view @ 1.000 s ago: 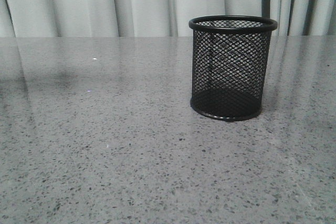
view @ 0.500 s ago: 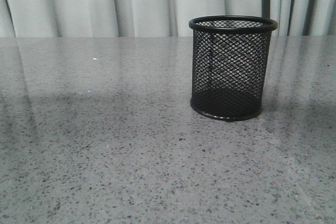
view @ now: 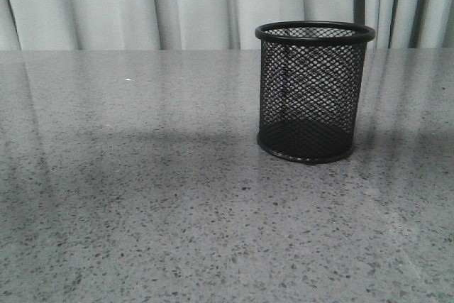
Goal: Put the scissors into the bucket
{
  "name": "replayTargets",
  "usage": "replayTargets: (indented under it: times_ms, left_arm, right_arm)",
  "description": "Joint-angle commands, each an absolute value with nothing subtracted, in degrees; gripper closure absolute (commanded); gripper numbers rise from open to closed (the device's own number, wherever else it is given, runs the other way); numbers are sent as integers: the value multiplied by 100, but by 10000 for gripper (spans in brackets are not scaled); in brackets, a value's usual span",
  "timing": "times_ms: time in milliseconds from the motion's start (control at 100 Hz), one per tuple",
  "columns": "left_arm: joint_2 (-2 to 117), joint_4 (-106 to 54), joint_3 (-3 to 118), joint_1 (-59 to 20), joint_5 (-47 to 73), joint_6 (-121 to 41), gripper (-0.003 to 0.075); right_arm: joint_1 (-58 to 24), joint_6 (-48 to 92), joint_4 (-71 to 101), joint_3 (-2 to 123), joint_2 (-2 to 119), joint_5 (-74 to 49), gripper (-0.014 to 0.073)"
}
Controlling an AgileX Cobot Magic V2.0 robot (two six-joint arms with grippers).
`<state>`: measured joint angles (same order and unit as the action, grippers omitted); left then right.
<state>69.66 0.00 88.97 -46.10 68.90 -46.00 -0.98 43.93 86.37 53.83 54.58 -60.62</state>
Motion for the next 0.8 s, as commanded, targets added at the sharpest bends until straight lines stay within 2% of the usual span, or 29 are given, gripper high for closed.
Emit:
replayTargets:
  times_ms: [0,340,670,740,790]
  left_arm:
    - [7040,36,9172,-4892,6308,-4354,730]
    - [7780,285,9943,-5574,6265,-4203,730]
    - [7993,306,10211,-5785,6050,-4203,730]
    - [8036,309,10211,-5785,6105,-4203,730]
    - [8057,309,10211,-5785,6115,-4203,730]
  right_arm:
    - [-95,4501,8969,5571,5446,-6127,204]
    - [-95,4501,8751,5571,5446,-6003,204]
    - [-95,4528,8523,5571,5625,-5916,204]
    - [-95,4571,8523,5571,5670,-5930,251]
    - [-95,4651,8523,5571,5668,-5930,326]
